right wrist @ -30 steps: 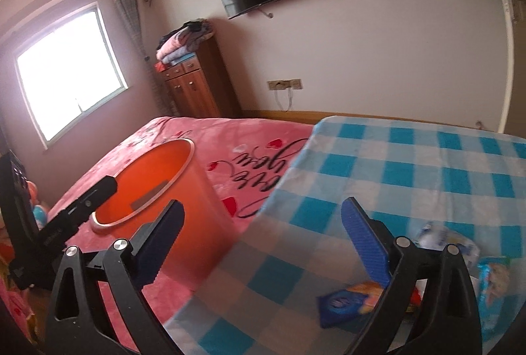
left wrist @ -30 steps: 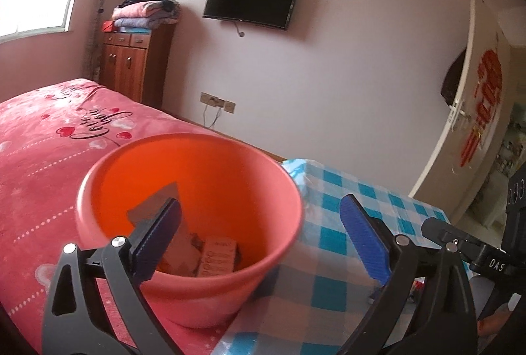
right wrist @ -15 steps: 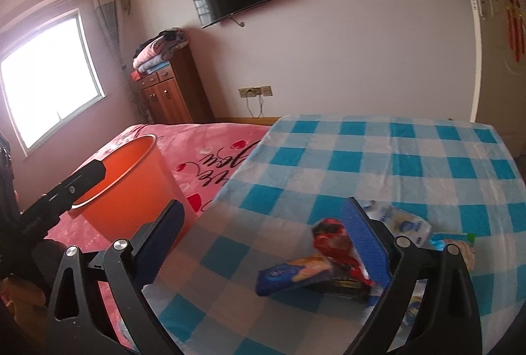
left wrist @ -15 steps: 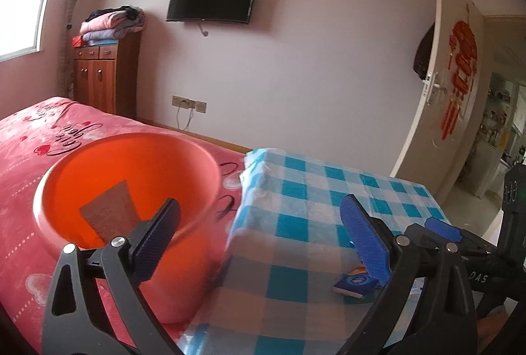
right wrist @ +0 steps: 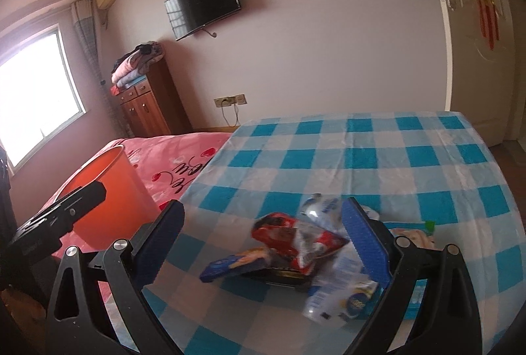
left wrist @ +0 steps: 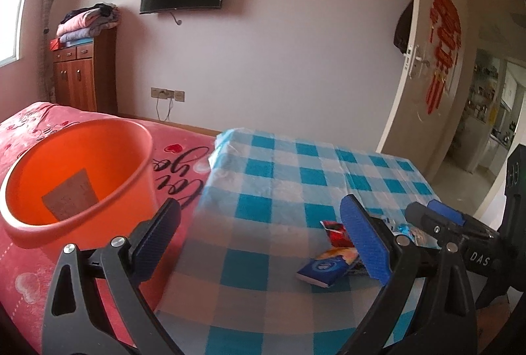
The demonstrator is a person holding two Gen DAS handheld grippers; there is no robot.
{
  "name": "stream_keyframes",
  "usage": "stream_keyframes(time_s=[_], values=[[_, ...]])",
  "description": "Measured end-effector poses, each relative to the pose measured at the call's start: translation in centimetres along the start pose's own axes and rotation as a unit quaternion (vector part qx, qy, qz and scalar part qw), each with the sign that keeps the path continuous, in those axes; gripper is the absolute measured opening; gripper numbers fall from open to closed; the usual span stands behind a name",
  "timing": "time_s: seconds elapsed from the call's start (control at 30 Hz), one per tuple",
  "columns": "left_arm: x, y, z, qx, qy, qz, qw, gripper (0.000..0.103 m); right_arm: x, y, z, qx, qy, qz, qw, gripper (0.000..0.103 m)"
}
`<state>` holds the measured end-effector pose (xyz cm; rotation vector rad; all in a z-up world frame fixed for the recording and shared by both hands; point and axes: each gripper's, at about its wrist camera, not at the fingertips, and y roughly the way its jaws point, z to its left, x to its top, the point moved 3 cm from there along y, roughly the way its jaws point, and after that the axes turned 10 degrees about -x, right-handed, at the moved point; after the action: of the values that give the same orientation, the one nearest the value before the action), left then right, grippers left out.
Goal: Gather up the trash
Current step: 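Move both open tools back over the trash on the table, then grasp the white plastic bottle with the left tool while the right tool grasps the blue cartoon wipes pack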
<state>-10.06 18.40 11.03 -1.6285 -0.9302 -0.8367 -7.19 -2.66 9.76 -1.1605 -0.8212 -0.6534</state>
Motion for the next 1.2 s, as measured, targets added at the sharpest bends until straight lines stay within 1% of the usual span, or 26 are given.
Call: stream_keyframes(time_s=[0.23,0.53,0.77,1.0,1.2], values=[[-1.0,1.5,-2.0,-0.005,0.011,0.018,0.9998,0.098,-0.5,0.1,-2.2,-0.009,0.016,0.002,1.0,0.095],[-1.9,3.1,-4.0,-0.009,0.024,0.038,0.999,0.098,-1.1,0.4,-4.6,-0.014,0.031,0.005,0.999,0.095],[-2.7,4.2,-5.4,-0.013,0.033,0.053,0.998,0.098,-1.3,0.7,-7.2,-0.025,0.052,0.008,0.998,0.095],[-3.8,5.6,-7.0,-0.023,0.042,0.075,0.9961,0.098,-1.4,1.2,-10.3,-0.039,0.077,0.02,0.996,0.095],[-5.0,6.6,-9.0,-0.039,0.053,0.094,0.9934,0.098,-1.6,1.4,-12.9,-0.052,0.098,0.027,0.993,0.095]])
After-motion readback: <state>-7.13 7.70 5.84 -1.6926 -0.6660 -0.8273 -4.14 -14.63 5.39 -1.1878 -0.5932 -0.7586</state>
